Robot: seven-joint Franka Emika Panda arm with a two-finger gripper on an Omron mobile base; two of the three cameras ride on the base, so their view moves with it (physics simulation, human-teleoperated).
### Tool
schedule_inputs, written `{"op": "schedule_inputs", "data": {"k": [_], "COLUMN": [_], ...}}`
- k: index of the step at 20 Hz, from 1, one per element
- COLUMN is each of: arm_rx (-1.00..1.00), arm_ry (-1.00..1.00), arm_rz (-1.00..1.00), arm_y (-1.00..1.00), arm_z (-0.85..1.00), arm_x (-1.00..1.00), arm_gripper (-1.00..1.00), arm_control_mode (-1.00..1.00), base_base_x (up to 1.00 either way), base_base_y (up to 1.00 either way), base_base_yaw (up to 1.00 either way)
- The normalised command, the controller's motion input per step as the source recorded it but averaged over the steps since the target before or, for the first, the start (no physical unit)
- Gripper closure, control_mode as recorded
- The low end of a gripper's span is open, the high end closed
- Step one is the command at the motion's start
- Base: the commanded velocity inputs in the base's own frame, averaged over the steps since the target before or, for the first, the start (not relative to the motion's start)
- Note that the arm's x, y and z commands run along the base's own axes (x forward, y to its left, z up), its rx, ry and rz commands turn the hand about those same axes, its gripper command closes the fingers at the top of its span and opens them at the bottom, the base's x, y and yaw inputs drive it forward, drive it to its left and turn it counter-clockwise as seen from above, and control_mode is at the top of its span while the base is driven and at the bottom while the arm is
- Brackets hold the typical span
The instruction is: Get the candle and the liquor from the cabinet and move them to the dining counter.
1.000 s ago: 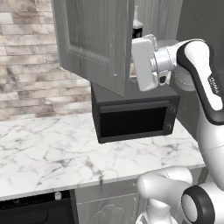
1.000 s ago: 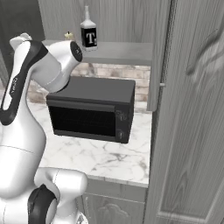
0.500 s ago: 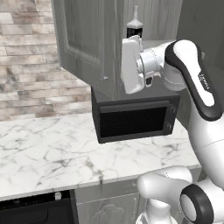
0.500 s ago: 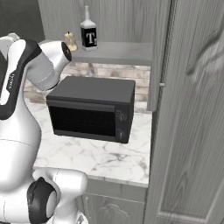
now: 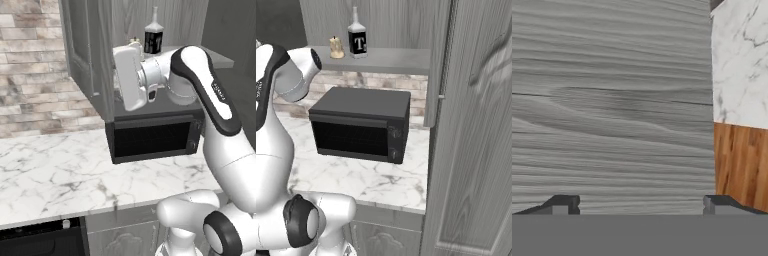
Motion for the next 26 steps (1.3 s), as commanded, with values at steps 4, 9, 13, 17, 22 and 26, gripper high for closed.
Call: {"op": "schedule_inputs", "data": {"k": [4,9,13,17,22,26], "arm_rx": [0.0,0.0,-0.02,-0.1,-0.22,-0.25], "arm_ry": [0.0,0.0,0.0,0.0,-0.1,-0.18], "arm_rz": [0.05,0.03,0.01,0.01,0.0,-0.07], "arm_y": [0.53,0.48,0.28,-0.01,-0.17,-0.36], "arm_z": [0.0,0.0,-0.05,-0.13,-0.05,0.0], "arm_x": [-0.11,-0.17,-0.09,0.0,-0.12,-0.29], "arm_gripper": [-1.0,-1.0,-1.0,-1.0,-1.0,-1.0], "arm_control_mode": [-1.0,-1.0,-1.0,-1.0,-1.0,-1.0], "base_base_x": [0.0,0.0,0.0,0.0,0.0,0.0], "base_base_y": [0.0,0.0,0.0,0.0,0.0,0.0], "base_base_yaw": [0.0,0.0,0.0,0.0,0.0,0.0]}}
